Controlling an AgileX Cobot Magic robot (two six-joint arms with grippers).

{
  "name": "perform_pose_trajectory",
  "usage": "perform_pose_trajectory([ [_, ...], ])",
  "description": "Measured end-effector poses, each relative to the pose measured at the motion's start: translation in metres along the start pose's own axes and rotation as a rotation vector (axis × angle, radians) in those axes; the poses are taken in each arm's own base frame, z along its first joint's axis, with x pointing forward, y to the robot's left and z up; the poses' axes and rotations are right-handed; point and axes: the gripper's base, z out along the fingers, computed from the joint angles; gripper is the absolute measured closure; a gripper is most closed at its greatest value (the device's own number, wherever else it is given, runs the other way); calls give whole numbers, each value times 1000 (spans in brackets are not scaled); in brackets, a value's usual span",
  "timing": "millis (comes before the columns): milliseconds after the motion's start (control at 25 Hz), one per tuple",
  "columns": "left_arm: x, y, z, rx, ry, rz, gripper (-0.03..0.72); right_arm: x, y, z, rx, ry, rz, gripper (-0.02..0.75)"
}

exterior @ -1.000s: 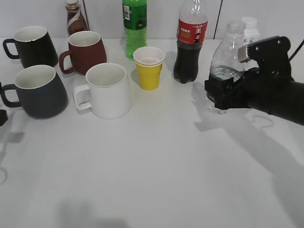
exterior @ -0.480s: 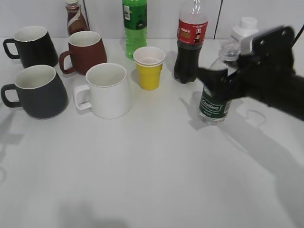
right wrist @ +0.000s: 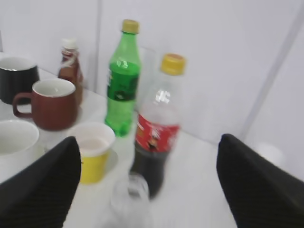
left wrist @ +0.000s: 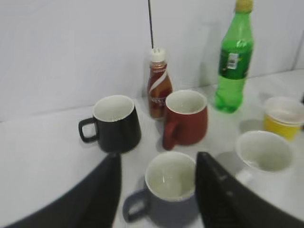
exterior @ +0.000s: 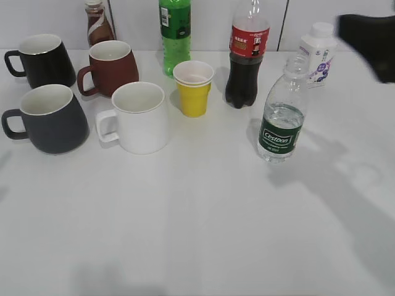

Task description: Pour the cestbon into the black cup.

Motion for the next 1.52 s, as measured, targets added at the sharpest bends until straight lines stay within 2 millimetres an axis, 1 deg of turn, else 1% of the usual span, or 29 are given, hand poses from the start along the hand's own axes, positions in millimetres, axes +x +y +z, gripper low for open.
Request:
perform_pose_trajectory([
  [40,-6,0,-11,6,8,-6,258,-6,1,-13,21,22,-1,57],
  [120,-7,-1,-30,14,67,-10,177,-19,4,-45,95,55,-1,57],
  [160,-4,-1,-40,18,99,-12,139,-27,6,-66,123,29,14,59],
  [200,-1,-1,-49,21,121,-12,113,-29,6,-79,155,47,37,60],
  [280,9,-2,-67,27,186,-10,90,-30,10,-109,165,68,103,69],
  [320,14,-3,-78,28,199,-9,87,-28,12,-120,151,94,124,73],
  [400,21,-3,-97,27,189,-6,86,-17,17,-142,99,211,156,78],
  [480,28,-3,-118,25,159,-4,90,-2,22,-157,53,370,164,82],
  [560,38,-3,-133,14,145,2,93,12,25,-171,20,531,169,92],
  [640,52,-3,-143,-5,138,4,95,23,29,-183,-16,660,164,106],
  [760,80,-5,-144,-34,174,-2,96,33,32,-194,-46,725,163,125],
  [800,89,-6,-140,-38,196,-10,96,35,31,-197,-48,715,162,130],
  [840,94,-6,-138,-49,210,-17,96,35,31,-200,-47,687,162,134],
  [960,96,-8,-130,-61,183,-44,97,37,29,-201,-29,593,146,141],
  [1080,98,-9,-125,-58,192,-53,101,38,27,-200,-10,547,125,142],
  [1400,99,-9,-124,-58,196,-55,138,38,26,-200,-2,534,122,144],
  [1520,99,-9,-124,-58,196,-56,153,38,25,-201,44,531,139,145],
])
